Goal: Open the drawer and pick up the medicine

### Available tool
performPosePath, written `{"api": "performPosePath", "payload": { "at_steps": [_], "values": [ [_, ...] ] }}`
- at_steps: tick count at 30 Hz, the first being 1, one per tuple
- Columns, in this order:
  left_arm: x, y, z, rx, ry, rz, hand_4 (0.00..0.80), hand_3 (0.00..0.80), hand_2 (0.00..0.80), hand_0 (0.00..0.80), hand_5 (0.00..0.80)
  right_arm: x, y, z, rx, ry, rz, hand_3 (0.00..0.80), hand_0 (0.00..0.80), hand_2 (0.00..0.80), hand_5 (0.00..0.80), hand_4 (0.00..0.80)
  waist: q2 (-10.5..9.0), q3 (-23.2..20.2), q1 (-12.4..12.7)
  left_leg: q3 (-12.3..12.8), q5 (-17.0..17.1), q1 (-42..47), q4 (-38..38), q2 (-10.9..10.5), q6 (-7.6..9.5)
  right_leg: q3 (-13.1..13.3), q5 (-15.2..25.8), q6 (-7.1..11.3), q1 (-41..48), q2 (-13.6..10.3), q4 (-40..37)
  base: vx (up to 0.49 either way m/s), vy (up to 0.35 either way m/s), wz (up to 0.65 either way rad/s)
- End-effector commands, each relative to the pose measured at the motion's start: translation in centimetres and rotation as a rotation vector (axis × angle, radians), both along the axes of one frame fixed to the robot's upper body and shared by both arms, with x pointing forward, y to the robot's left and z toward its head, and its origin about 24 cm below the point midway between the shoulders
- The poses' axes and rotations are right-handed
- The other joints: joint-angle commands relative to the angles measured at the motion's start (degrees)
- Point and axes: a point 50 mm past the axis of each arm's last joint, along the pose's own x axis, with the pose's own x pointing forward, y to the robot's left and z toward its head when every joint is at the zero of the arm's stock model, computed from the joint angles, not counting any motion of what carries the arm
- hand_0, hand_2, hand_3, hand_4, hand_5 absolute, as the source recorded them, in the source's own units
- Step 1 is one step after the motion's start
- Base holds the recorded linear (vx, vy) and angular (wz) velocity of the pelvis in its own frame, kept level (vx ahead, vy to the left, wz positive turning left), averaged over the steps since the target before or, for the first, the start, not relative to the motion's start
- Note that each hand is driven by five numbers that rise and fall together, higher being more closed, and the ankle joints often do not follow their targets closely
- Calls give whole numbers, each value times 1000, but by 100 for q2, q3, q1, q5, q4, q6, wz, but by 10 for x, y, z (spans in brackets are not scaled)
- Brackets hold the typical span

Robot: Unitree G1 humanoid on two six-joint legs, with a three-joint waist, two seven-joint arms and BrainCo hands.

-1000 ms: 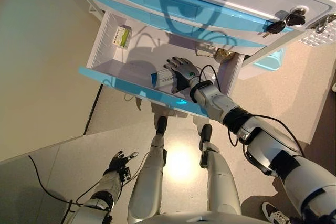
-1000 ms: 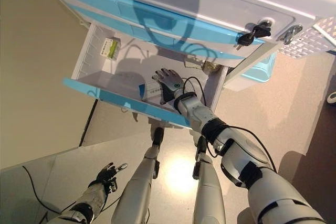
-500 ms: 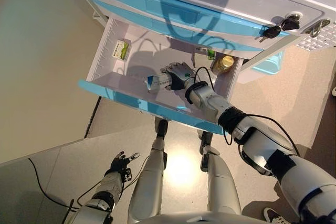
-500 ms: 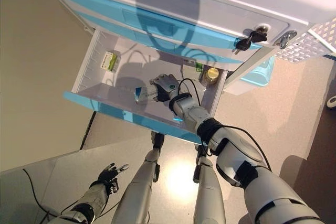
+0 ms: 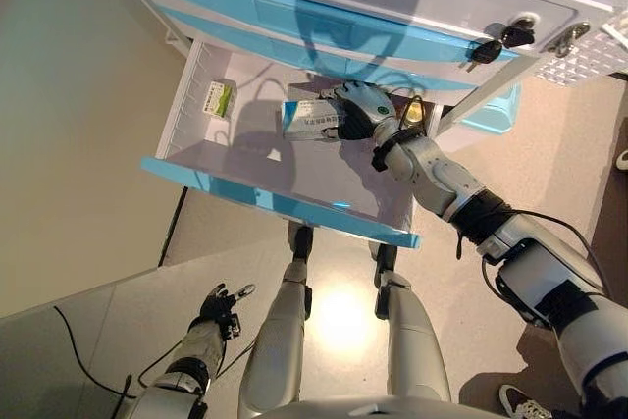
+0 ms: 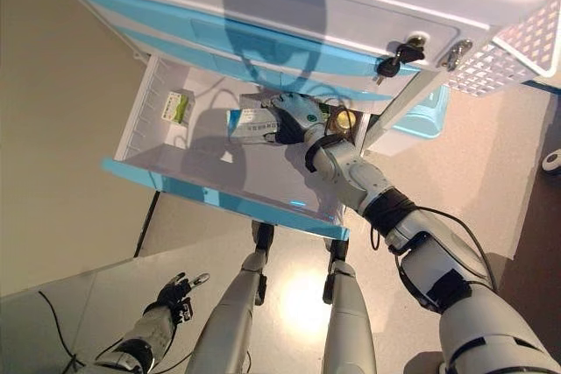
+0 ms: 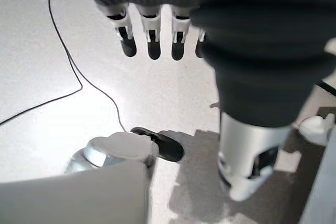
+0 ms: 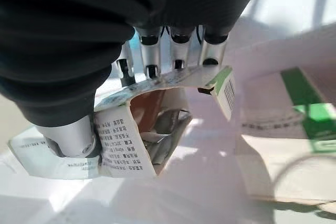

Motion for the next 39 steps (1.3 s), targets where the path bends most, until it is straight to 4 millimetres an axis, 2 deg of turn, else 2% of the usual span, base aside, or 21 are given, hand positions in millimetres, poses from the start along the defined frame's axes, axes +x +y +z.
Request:
{"api": "performPosePath", "payload": {
  "at_steps": [1, 8, 15, 20, 27, 34, 39],
  "values": [
    [-25, 17, -8, 35, 86, 21, 0, 0, 0, 0, 0, -18, -2, 80, 191, -248, 115, 800, 800, 800, 800, 800, -74, -83, -52, 337, -368, 239, 87, -300, 351, 322, 103, 41, 439, 191, -227, 59, -24, -23],
    [-49, 21, -18, 0, 153, 56, 0, 0, 0, 0, 0, -36, -5, 71, 221, -130, 224, 800, 800, 800, 800, 800, -97, -376, -163, 427, -414, 834, -32, -216, 325, 385, 43, 45, 1045, 295, -425, 69, -32, -23],
    [-79, 21, -27, -63, 217, 88, 0, 0, 0, 0, 0, -48, -13, 24, 322, 280, 338, 800, 800, 800, 800, 800, -85, -815, -290, 530, -402, 1784, -415, -73, 222, 413, 3, 79, 1980, 436, -919, 70, -65, -14],
    [-95, 23, -31, -99, 265, 99, 0, 0, 0, 0, 0, -55, -18, 8, 363, 501, 389, 800, 800, 800, 800, 800, -97, -1114, -328, 567, -361, 2334, -736, 16, 181, 405, -1, 78, 2518, 508, -1260, 85, -65, -8],
    [-119, 22, -37, -134, 336, 81, 0, 0, 0, 0, 0, -73, -17, -2, 394, 800, 539, 800, 800, 800, 800, 800, -183, -1544, -315, 637, -294, 2861, -1093, 84, 144, 358, 47, 85, 3083, 566, -1645, 78, -49, -5],
    [-134, 21, -39, -149, 383, 74, 0, 0, 0, 0, 0, -91, -14, 4, 507, 1023, 708, 800, 800, 800, 800, 800, -298, -1826, -299, 708, -257, 3145, -1267, 121, 93, 294, 95, 89, 3410, 598, -1891, 35, -21, -1],
    [-145, 19, -41, -144, 415, 68, 0, 0, 0, 0, 0, -98, -21, 25, 613, 1068, 802, 800, 800, 800, 800, 800, -408, -2018, -266, 749, -254, 3321, -1351, 150, 54, 214, 142, 108, 3614, 616, -2071, 8, -3, 0]
  ]
}}
